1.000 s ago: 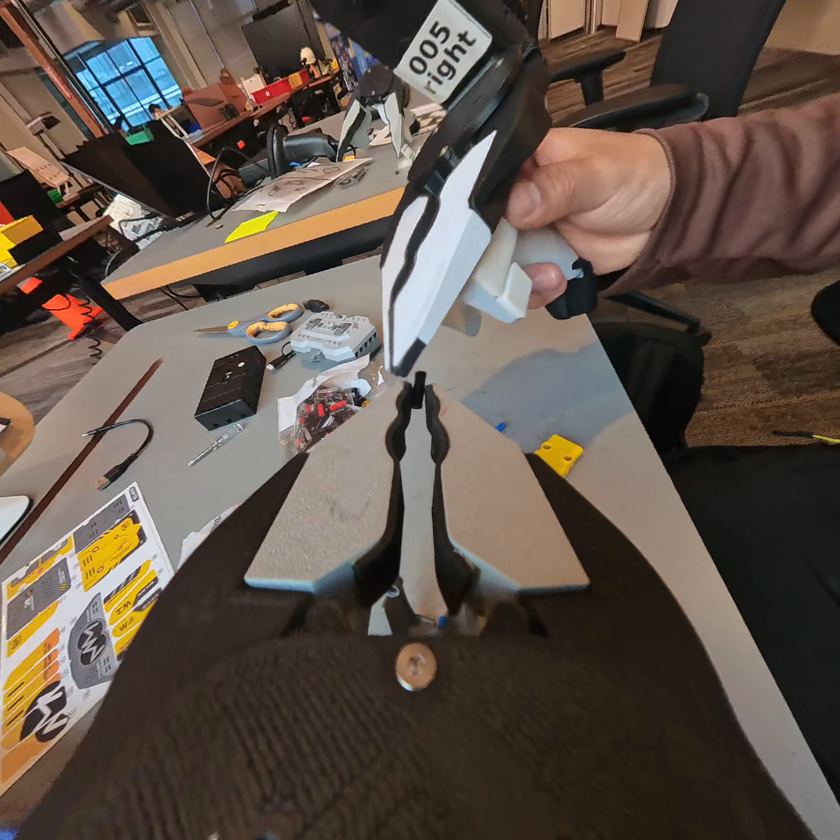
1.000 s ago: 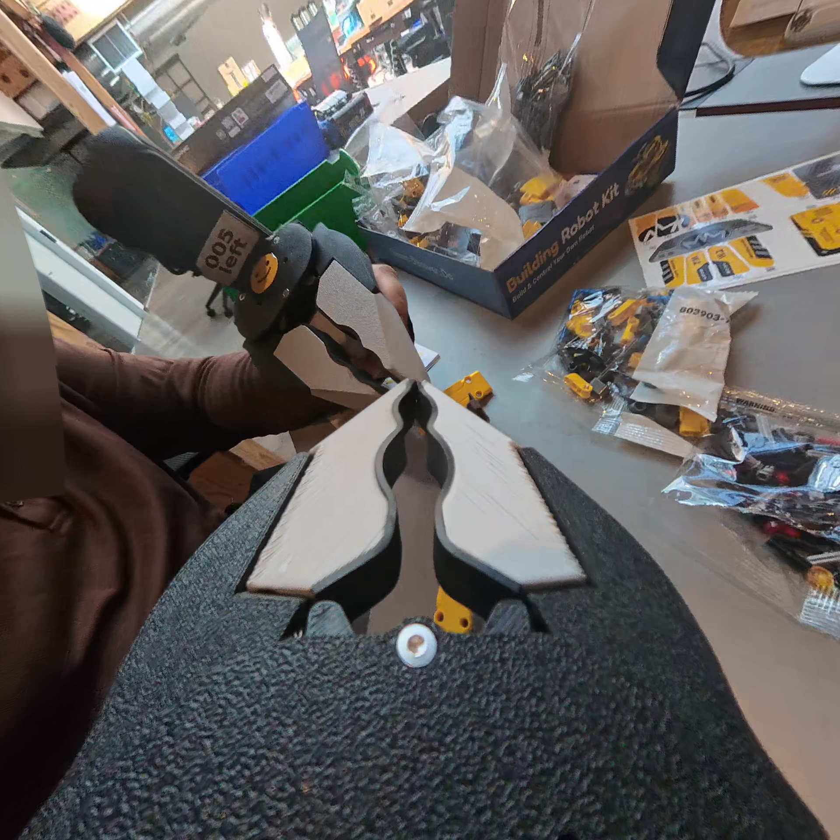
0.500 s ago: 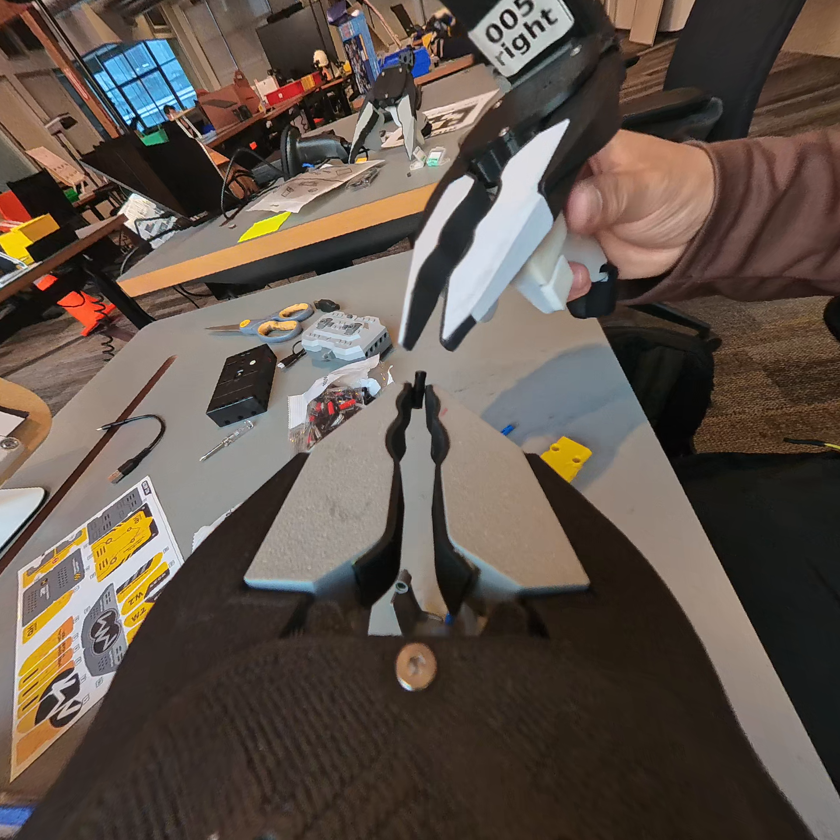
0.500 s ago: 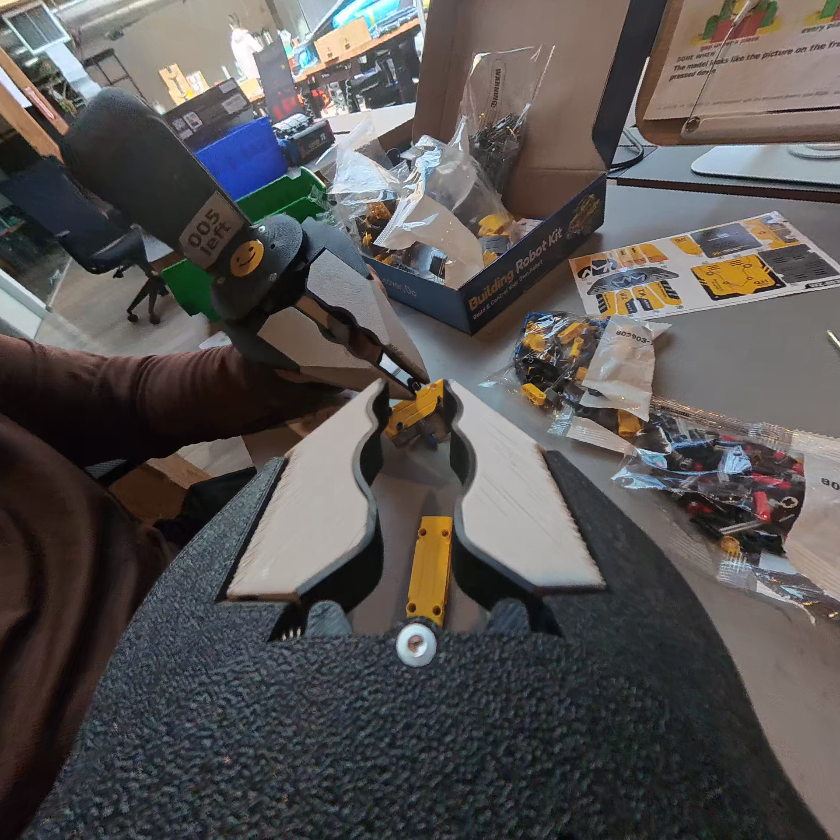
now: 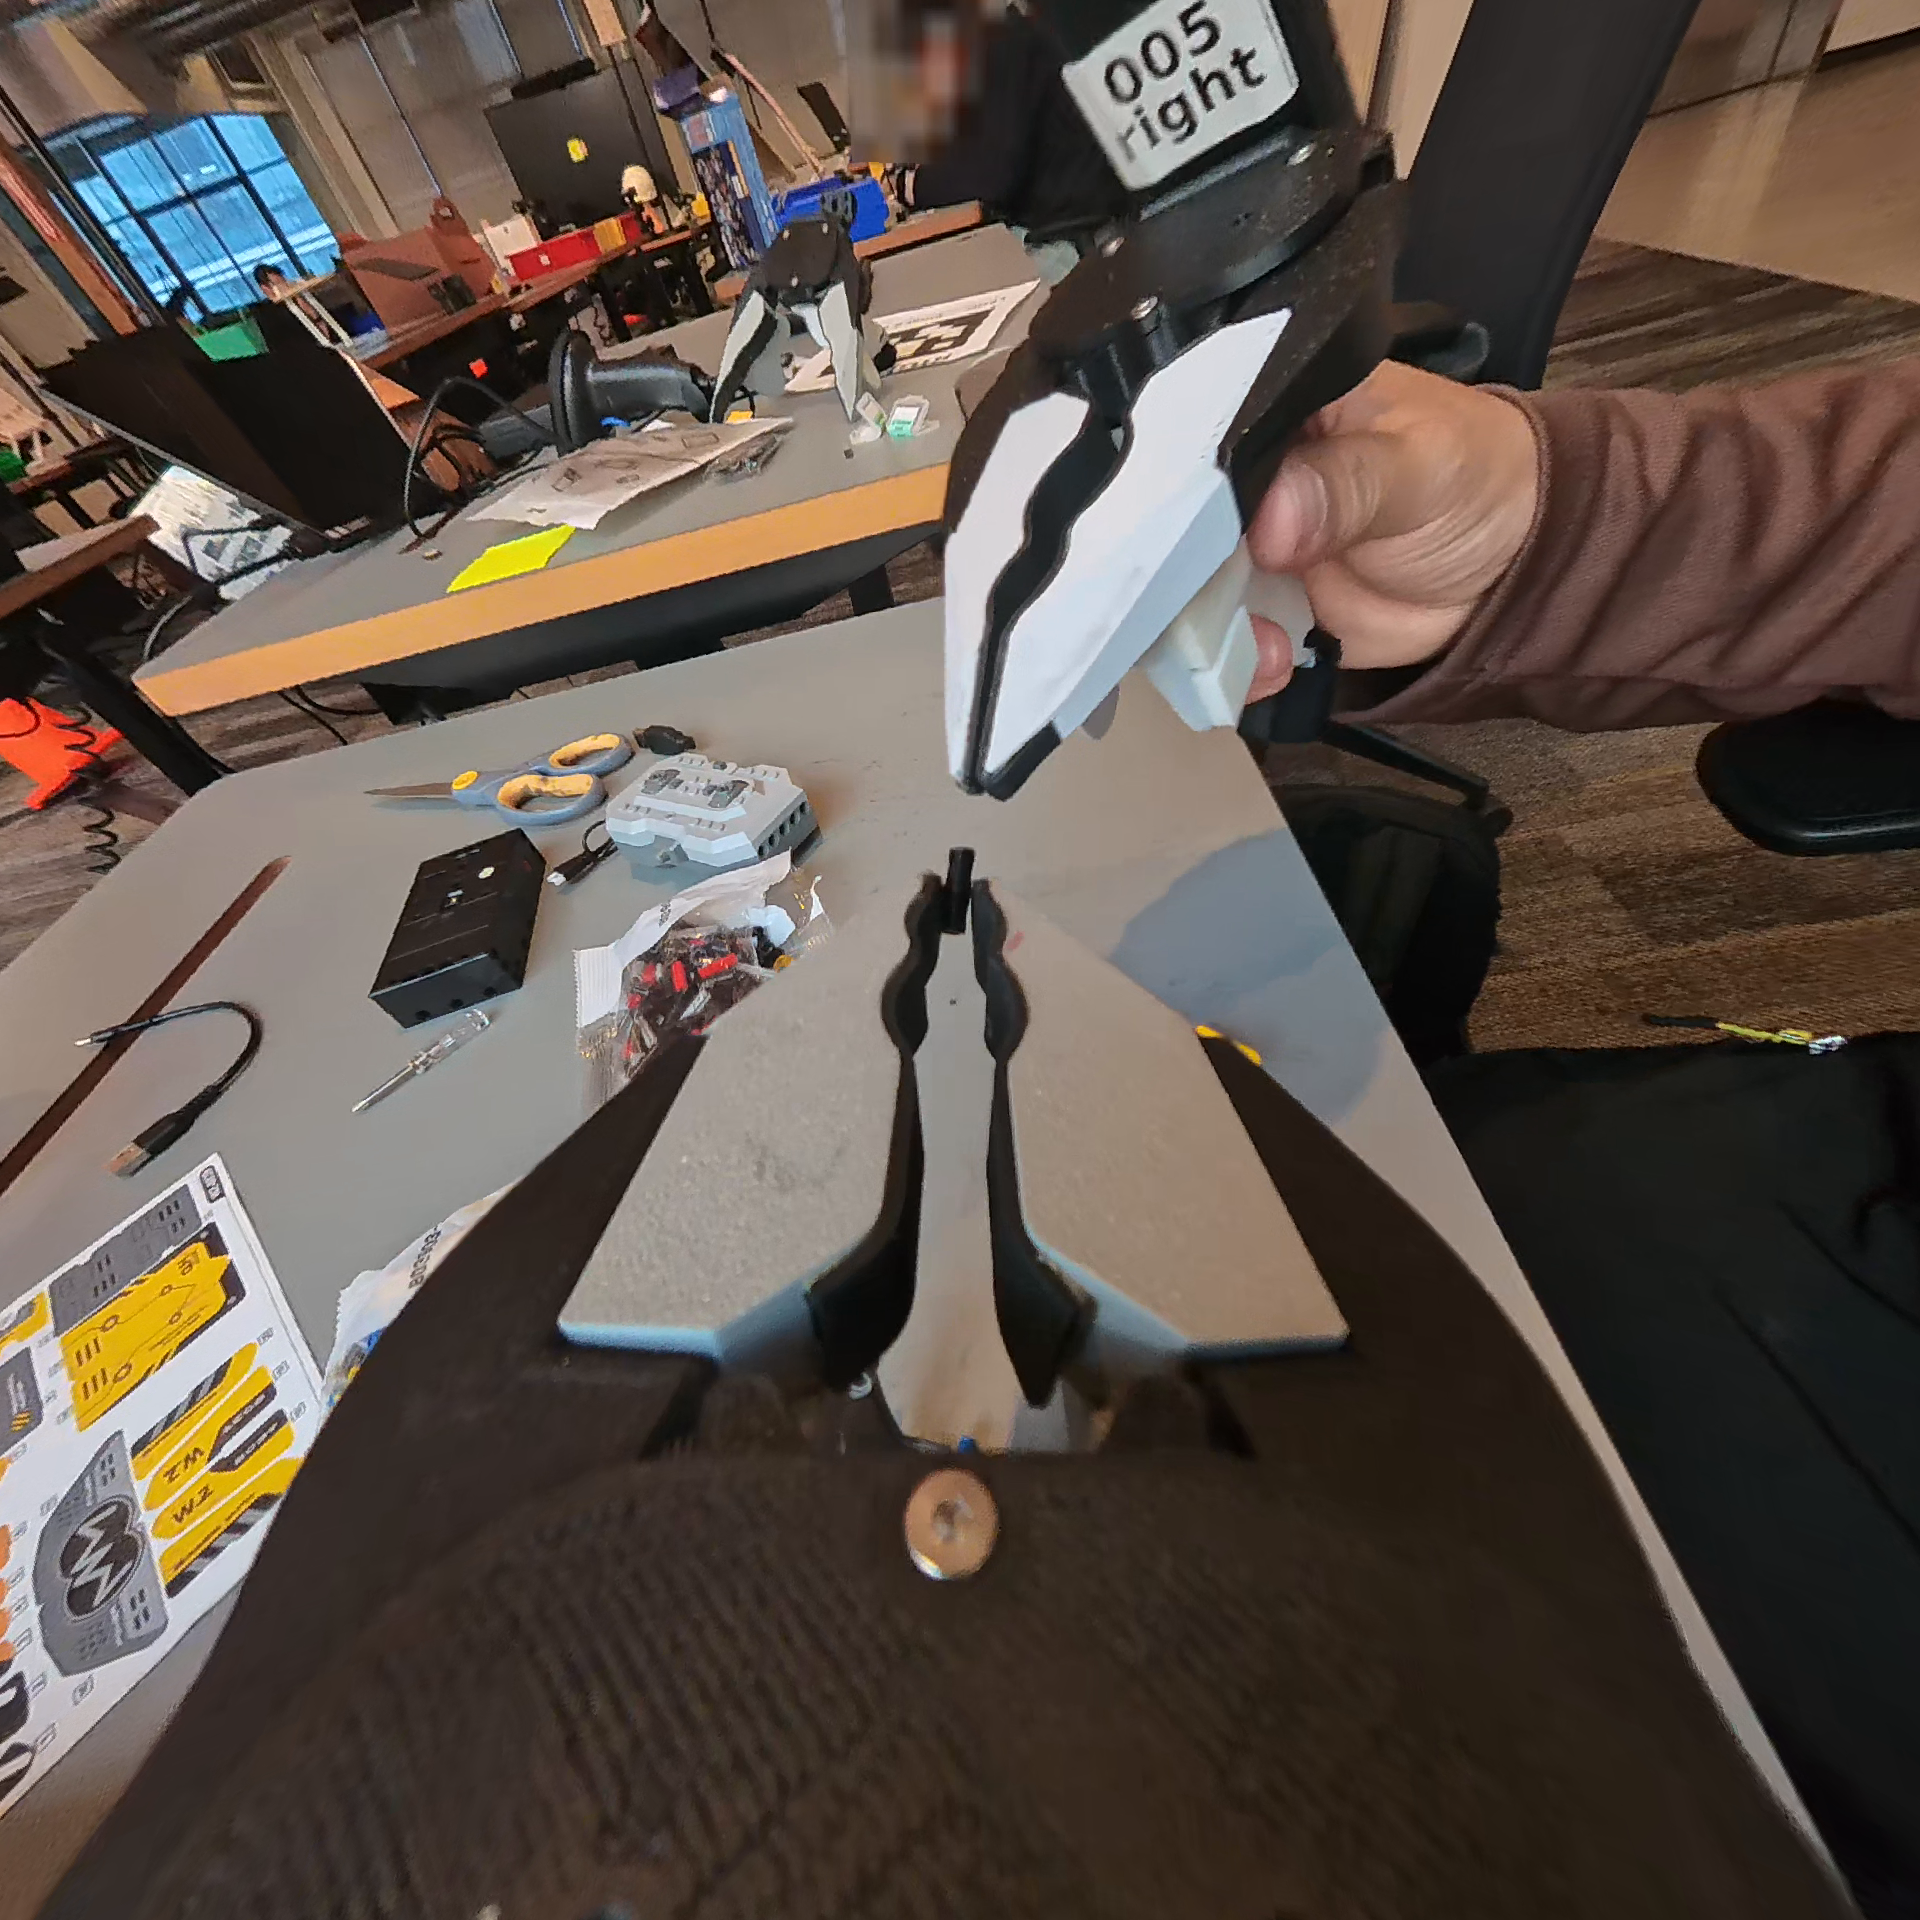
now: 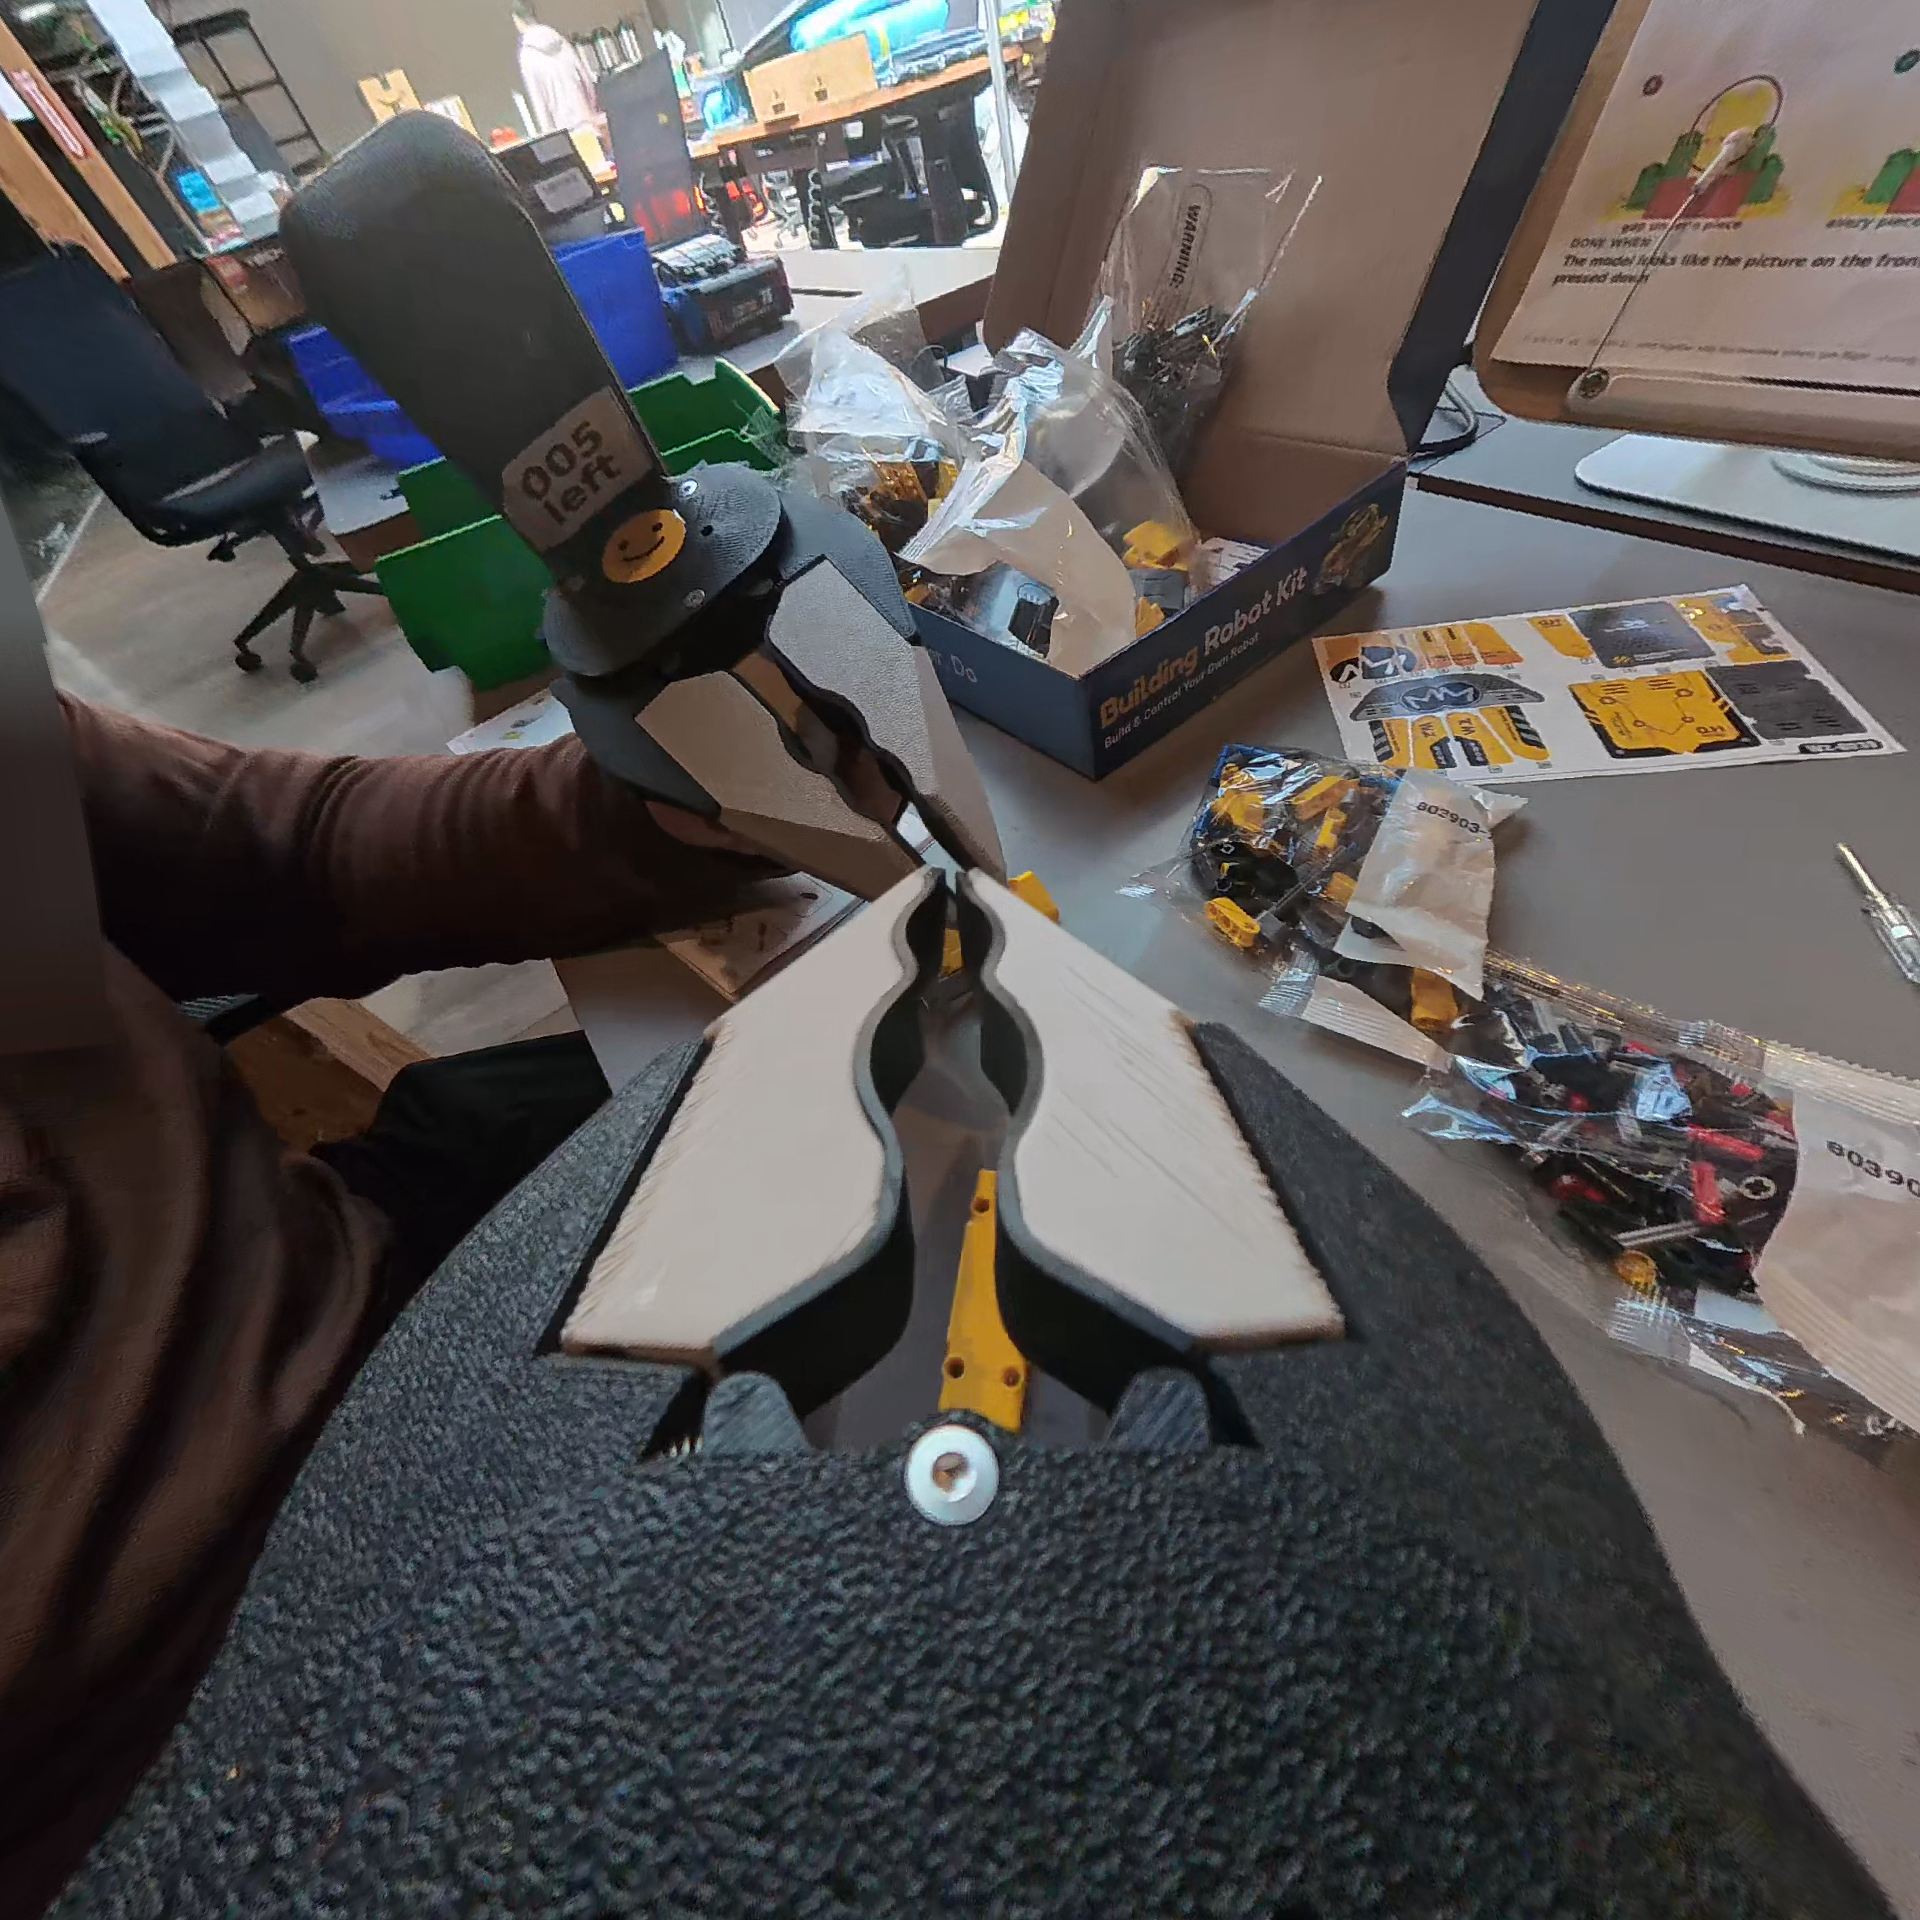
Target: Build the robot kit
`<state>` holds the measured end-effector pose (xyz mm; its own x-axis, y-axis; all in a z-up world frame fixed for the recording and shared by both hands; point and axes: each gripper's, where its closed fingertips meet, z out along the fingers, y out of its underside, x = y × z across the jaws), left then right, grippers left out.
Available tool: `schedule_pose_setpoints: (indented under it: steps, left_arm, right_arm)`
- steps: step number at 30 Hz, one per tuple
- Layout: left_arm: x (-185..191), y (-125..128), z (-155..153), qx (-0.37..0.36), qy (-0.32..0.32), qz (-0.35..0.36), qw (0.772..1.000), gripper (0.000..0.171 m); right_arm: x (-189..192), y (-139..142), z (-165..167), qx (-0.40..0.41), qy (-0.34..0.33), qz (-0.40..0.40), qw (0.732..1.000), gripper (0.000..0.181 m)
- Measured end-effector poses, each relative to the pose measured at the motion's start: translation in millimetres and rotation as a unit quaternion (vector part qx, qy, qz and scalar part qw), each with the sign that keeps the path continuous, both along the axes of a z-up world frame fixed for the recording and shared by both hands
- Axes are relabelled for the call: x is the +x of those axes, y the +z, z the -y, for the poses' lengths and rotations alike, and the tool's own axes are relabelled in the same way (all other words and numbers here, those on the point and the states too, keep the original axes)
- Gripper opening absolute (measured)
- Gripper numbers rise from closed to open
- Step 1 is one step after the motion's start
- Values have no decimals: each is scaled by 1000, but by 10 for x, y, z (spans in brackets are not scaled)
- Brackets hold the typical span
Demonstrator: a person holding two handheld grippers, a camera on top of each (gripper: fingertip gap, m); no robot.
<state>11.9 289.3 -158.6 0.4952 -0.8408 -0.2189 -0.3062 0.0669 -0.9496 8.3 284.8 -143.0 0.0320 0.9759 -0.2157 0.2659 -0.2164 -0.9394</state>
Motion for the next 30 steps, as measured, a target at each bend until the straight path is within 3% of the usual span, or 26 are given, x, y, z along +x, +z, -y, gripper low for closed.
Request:
schedule_pose_setpoints:
  steps: [19, 30]
  left_arm:
    - [44, -16, 43, 42, 3, -31, 999, 2]
    - [55, -61, 23, 45, 11, -40, 998, 2]
  right_arm:
    - [-35, -147, 32, -71, 23, 11, 997, 5]
    - [-14, -163, 10, -31, 6, 31, 999, 4]
